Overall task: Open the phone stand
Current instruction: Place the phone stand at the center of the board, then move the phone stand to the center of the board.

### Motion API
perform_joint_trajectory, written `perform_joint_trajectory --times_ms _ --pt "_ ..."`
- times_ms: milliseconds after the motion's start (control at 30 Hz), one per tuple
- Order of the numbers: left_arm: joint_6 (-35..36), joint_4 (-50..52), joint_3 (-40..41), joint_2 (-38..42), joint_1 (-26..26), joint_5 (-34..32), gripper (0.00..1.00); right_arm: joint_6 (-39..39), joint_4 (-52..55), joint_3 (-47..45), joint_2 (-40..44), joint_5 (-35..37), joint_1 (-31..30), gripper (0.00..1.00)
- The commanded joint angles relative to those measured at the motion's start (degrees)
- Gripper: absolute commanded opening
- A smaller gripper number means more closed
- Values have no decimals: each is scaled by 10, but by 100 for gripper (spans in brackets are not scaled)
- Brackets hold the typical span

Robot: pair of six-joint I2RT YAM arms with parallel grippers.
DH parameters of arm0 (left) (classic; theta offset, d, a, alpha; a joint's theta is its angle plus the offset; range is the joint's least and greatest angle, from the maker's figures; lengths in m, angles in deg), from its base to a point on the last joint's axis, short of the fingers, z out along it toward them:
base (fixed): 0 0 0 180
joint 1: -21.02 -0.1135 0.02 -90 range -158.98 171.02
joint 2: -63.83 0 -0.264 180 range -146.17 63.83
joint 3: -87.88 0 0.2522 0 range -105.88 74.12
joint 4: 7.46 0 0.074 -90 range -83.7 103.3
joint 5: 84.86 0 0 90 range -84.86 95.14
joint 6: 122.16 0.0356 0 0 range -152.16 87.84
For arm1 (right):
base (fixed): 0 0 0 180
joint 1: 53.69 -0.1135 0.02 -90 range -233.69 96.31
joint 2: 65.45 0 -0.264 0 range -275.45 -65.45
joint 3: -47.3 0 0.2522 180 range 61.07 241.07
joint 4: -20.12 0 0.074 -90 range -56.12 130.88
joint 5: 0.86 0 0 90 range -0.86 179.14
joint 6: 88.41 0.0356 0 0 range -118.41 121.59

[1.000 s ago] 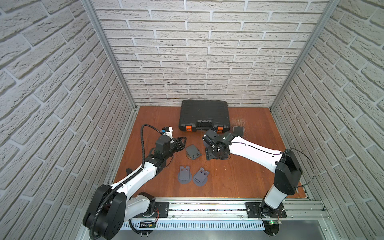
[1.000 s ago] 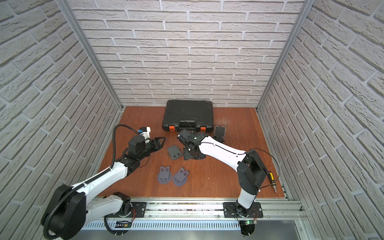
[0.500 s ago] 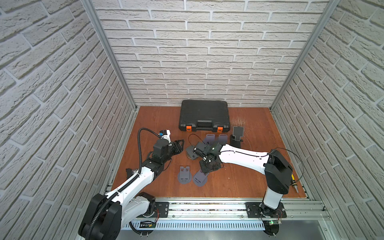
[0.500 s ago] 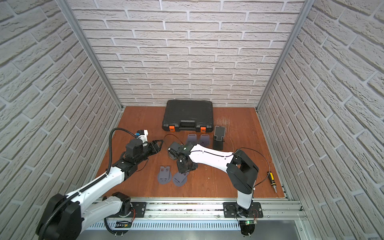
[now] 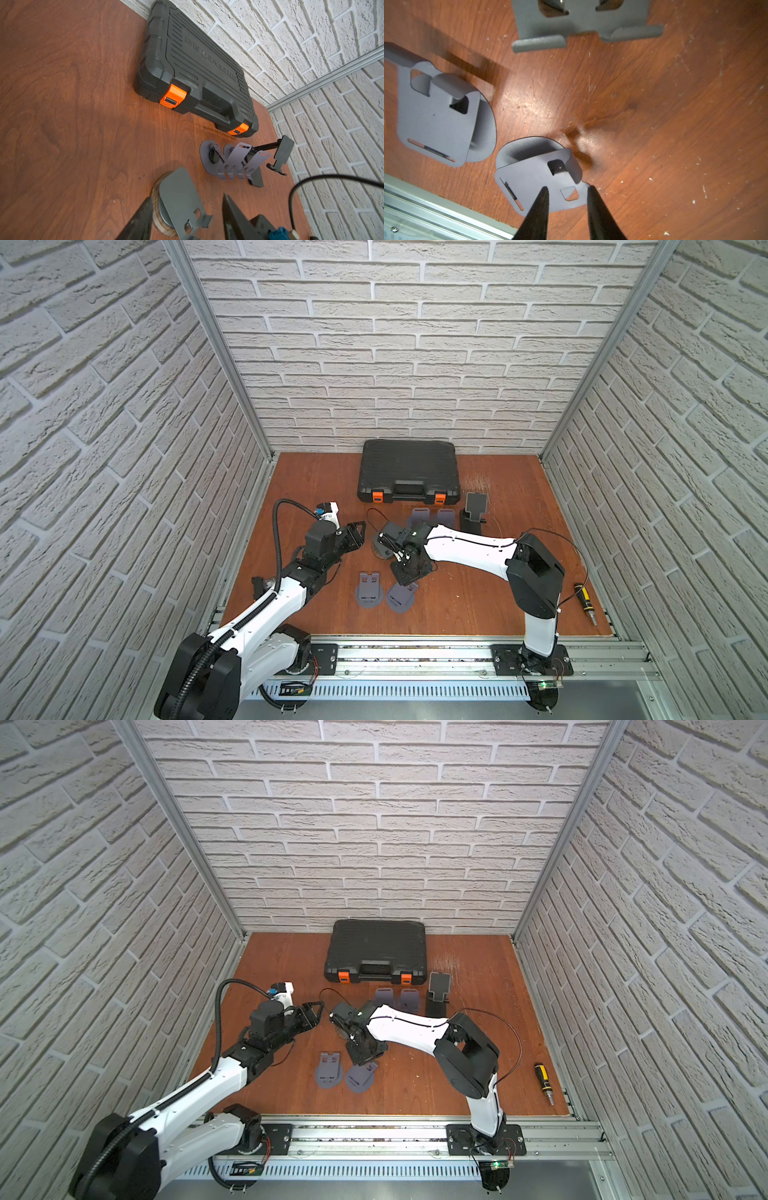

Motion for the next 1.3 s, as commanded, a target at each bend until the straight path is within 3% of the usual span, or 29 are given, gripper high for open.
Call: perform_joint_trajectory --times_ms 0,733,900,1267 --pt "0 -9 7 12 -4 -10 54 -19 3 14 -14 -3 6 31" --pt "1 -4 8 14 -4 -17 54 -18 -19 7 -38 -25 26 17" --pt "1 -10 7 10 -4 -14 54 -5 -20 -10 -5 -12 29 7" --pt "4 -31 -9 -22 -4 8 54 105 26 -82 79 77 60 7"
